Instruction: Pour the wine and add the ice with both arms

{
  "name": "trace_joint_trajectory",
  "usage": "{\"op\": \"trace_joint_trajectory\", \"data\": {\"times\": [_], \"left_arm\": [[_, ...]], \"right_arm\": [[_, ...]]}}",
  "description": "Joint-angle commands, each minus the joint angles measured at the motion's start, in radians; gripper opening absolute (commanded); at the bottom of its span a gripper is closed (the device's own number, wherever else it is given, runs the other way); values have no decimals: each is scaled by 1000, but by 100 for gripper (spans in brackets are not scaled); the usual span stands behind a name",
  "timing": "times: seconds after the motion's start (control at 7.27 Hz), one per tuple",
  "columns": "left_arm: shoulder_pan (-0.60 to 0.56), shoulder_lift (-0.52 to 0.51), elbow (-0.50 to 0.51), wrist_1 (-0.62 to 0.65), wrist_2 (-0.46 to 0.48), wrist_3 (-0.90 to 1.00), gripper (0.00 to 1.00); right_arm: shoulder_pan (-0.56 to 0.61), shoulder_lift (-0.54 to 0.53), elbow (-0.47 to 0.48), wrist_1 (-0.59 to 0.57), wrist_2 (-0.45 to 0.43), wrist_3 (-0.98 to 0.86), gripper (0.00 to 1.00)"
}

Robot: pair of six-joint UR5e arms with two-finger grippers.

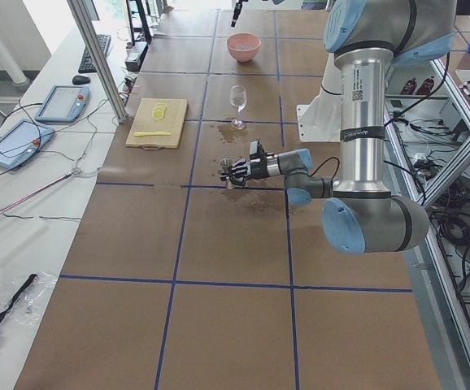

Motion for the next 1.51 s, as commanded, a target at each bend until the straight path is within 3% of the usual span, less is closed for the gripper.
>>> {"op": "trace_joint_trajectory", "data": {"times": [0.0,0.55,0.96,1.24,1.38], "left_arm": [[5,-25,37,1,5,-133,0],[5,-71,132,1,16,-272,0],[5,-71,128,4,16,-269,0],[5,-71,129,11,16,-263,28],[5,-71,128,11,16,-261,36]], "right_arm": [[0,18,0,0,-1,5,0],[0,21,7,2,-1,5,0],[-1,21,8,31,1,40,0],[-1,21,7,41,3,43,0],[-1,21,8,44,3,43,0]]}}
